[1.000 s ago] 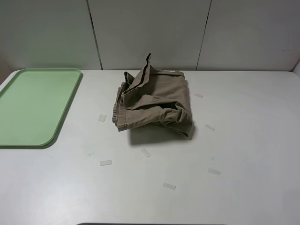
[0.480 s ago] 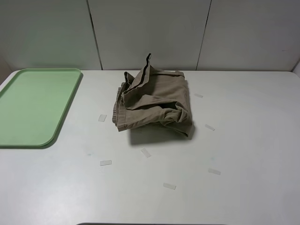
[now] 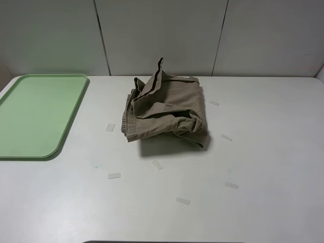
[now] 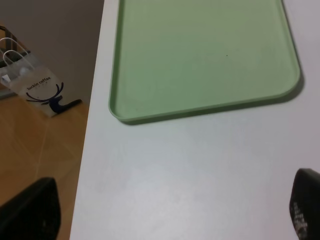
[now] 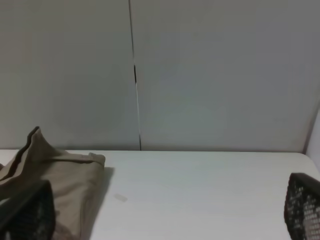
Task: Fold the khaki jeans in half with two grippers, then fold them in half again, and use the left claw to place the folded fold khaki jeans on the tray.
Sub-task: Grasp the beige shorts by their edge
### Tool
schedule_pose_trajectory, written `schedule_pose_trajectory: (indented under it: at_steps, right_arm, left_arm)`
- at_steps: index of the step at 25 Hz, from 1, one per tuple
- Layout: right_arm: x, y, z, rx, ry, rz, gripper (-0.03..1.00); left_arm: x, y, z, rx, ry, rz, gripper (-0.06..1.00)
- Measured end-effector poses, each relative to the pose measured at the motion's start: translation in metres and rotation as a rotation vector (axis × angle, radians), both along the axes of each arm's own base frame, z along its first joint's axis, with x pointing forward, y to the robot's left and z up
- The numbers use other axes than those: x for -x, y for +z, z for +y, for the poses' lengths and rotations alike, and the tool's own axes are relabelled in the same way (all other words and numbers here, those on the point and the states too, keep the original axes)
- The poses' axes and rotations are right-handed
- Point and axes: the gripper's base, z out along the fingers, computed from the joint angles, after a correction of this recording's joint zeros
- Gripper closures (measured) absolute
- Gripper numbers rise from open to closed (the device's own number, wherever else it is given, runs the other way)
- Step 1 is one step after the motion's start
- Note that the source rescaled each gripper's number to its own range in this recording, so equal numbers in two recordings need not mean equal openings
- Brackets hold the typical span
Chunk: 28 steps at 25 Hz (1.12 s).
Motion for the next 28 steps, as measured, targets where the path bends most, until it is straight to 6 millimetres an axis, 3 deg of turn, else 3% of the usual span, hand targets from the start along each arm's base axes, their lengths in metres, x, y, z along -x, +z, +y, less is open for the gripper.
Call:
schedule_pose_trajectory:
  at_steps: [7, 20, 28]
  right_arm:
    - [0.013, -0.031, -0.001, 0.007, -0.001, 0.087, -0.03]
    - [0.005, -0.067, -0.003, 0.039, -0.021, 0.299, -0.03]
    - [0.004, -0.07, -0.006, 0.068, -0.052, 0.311, -0.03]
  left_arm:
    - [0.0, 0.0, 0.0, 0.0, 0.0, 0.0, 0.03]
    - [0.0, 0.0, 0.0, 0.0, 0.0, 0.0, 0.03]
    - [0.0, 0.0, 0.0, 0.0, 0.0, 0.0, 0.03]
